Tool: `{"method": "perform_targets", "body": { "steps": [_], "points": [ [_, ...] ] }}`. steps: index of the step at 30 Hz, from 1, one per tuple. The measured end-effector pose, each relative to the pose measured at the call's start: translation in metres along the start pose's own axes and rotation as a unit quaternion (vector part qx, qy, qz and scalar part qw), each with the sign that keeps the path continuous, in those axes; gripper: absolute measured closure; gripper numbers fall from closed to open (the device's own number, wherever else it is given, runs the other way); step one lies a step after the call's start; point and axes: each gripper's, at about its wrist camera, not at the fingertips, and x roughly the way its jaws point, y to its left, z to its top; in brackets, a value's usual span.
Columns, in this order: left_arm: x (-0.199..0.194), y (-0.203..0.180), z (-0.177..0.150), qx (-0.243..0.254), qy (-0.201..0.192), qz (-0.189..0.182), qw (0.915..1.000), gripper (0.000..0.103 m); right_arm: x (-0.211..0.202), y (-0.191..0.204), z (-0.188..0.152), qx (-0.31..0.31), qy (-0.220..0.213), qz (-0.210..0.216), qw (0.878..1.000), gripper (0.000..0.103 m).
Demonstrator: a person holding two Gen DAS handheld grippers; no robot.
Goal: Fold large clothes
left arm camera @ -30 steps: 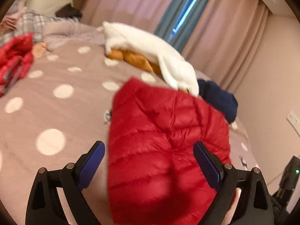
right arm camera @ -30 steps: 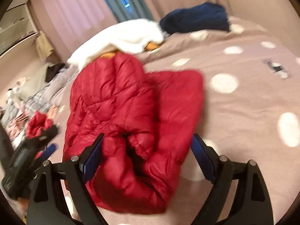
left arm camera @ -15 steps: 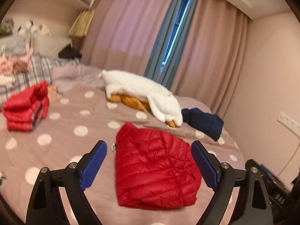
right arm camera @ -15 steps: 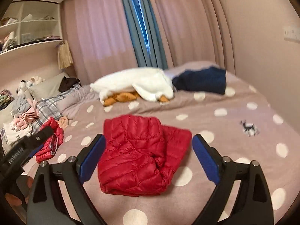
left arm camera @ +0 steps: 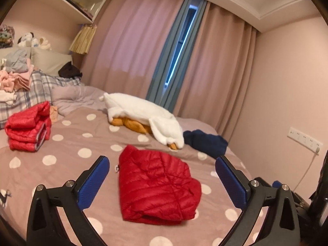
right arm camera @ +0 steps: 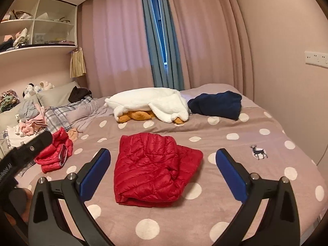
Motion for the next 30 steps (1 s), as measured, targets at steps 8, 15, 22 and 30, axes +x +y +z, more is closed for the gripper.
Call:
{"method": "perform_targets", "body": {
  "steps": [8, 15, 22, 30],
  "points": [
    [-0.003, 0.0, -0.001, -0.002, 0.006, -0.011, 0.9999, 0.001, -0.017, -0.001, 0.0, -0.003, -0.023, -0.006, 1.0, 0.0],
    [-0.002, 0.002, -0.003, 0.001, 0.011, -0.004, 0.9999, 0.001, -0.019, 0.0, 0.0, -0.007, -0.022, -0.01, 1.0, 0.0],
    [0.0, 0.002, -0.002, 0.003, 0.028, 0.008, 0.9996, 0.001, -0.018, 0.004, -0.001, -0.012, -0.021, -0.022, 0.999, 0.0],
    [0.001, 0.005, -0.001, -0.004, 0.041, 0.017, 0.999, 0.001, -0.017, 0.003, -0.001, -0.013, -0.014, -0.039, 0.999, 0.0]
  ]
}}
